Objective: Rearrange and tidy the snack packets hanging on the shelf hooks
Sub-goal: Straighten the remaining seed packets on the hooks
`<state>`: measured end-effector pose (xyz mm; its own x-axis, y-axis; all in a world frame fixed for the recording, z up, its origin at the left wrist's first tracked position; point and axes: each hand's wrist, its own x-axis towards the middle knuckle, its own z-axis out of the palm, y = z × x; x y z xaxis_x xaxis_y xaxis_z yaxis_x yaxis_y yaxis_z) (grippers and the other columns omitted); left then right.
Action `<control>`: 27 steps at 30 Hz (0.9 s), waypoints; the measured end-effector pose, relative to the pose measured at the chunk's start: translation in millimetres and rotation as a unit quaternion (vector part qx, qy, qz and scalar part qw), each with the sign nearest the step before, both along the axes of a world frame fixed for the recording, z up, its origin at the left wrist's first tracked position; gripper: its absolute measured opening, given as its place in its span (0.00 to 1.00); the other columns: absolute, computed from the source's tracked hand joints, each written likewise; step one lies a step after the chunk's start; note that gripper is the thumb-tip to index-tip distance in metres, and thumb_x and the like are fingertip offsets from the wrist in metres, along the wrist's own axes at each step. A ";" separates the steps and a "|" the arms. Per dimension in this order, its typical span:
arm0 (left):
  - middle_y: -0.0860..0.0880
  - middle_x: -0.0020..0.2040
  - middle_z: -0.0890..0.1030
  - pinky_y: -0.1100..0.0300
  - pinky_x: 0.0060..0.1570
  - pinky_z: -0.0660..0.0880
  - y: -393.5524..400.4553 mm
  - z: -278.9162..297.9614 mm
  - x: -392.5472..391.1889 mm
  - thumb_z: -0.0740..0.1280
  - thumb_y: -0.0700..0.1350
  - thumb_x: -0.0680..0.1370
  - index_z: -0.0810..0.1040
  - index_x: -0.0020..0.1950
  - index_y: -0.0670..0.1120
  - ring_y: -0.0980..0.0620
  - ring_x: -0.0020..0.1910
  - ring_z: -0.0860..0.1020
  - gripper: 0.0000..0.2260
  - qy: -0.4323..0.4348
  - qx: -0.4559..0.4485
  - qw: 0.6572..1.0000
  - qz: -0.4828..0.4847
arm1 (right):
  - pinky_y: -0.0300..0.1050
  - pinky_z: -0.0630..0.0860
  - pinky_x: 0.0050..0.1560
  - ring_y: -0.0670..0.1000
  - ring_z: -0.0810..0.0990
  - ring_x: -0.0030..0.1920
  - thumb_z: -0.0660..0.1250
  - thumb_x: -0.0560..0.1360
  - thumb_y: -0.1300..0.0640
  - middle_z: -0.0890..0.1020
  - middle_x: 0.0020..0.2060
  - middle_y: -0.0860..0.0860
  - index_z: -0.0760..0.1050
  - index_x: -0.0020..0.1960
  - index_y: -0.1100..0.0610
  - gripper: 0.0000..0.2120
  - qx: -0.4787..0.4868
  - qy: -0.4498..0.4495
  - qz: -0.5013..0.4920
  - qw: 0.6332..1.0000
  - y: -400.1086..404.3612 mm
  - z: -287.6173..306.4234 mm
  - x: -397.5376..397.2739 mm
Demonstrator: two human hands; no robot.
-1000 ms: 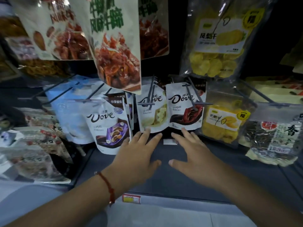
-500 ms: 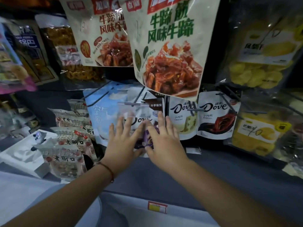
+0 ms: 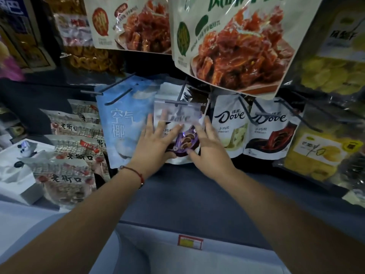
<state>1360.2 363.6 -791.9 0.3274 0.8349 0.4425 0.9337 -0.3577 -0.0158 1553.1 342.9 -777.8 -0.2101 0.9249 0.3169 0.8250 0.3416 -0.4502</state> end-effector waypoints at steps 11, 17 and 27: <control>0.55 0.66 0.77 0.50 0.69 0.70 2.1 -5.7 23.8 0.72 0.51 0.74 0.61 0.73 0.54 0.58 0.64 0.76 0.32 -0.640 -0.188 0.743 -0.057 | 0.48 0.74 0.63 0.49 0.78 0.59 0.70 0.74 0.46 0.78 0.62 0.49 0.64 0.70 0.52 0.29 -0.135 0.516 -0.090 0.841 21.2 -7.5 -45.6; 0.58 0.60 0.77 0.66 0.59 0.74 9.6 -24.6 24.4 0.73 0.47 0.76 0.62 0.70 0.53 0.65 0.57 0.76 0.28 -0.603 -0.194 0.772 -0.049 | 0.46 0.77 0.55 0.52 0.81 0.51 0.68 0.76 0.47 0.81 0.51 0.52 0.69 0.59 0.54 0.17 -0.177 0.498 -0.104 0.842 24.1 -11.9 -36.9; 0.43 0.77 0.60 0.50 0.75 0.60 -13.5 -17.9 22.1 0.70 0.60 0.73 0.49 0.80 0.48 0.47 0.76 0.59 0.44 -0.394 0.013 0.916 0.069 | 0.39 0.75 0.48 0.46 0.81 0.51 0.69 0.74 0.52 0.81 0.53 0.46 0.70 0.63 0.50 0.19 -0.165 0.393 -0.075 0.902 -6.6 -4.2 -24.2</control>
<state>1382.3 350.1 -809.8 -0.2102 0.8301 0.5164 0.6954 -0.2443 0.6758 1528.9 336.3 -782.0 0.0940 0.9954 0.0163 0.2334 -0.0061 -0.9724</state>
